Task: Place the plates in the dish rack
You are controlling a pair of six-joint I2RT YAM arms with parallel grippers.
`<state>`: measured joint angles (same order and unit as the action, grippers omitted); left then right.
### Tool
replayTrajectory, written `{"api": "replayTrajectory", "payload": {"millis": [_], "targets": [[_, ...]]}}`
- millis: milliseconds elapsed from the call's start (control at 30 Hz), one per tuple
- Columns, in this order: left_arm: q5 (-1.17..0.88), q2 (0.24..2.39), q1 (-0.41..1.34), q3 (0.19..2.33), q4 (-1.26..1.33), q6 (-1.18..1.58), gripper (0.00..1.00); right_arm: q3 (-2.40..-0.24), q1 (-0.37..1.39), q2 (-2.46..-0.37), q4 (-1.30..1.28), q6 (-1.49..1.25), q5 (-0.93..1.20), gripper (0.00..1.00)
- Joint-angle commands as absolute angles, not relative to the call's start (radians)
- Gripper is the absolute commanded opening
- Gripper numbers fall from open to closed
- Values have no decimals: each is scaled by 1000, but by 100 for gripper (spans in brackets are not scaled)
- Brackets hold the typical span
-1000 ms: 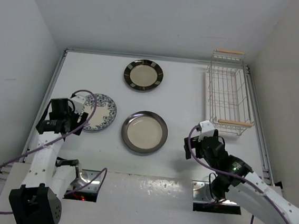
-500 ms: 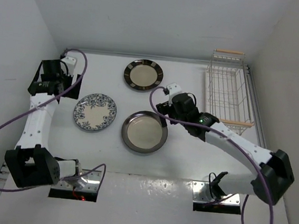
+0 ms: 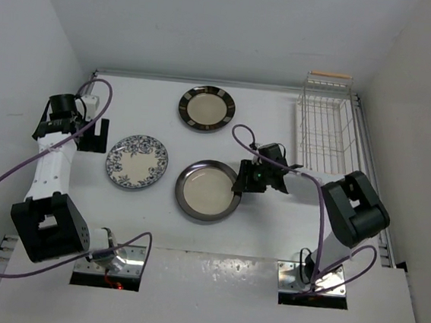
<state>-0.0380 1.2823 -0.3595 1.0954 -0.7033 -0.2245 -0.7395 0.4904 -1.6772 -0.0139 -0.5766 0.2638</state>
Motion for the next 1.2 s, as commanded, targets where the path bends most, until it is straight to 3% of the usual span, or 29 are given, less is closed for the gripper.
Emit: {"api": "replayTrajectory", "payload": {"millis": [0,100,233,433,533,667,933,1167], "targets": [[-57,1285,-368,1088,-689,-225,96,-658,483,-1730,153,-704,441,39],[-71,1285,-368,1088,-689,-225,96,-591,468,-1769,293,-751,486,27],[-81,1285,-368,1088,-689,-225,96,-560,439,-1815,402,-798,540,0],[-81,1285,-368,1088,-689,-225,96,-630,426,-1560,241,-695,474,0],[-92,1285,-368,1088,-689,-225,96,-793,425,-1393,-37,-563,352,0],[-101,1304,-368,1109,-689,-225,96,-1004,371,-1231,-170,-456,204,0],[-110,1322,-368,1118,-689,-225,96,-1267,166,-1105,-235,-238,-99,0],[-110,1331,-368,1118,-689,-225,96,-1381,38,-1127,-163,52,-363,0]]}}
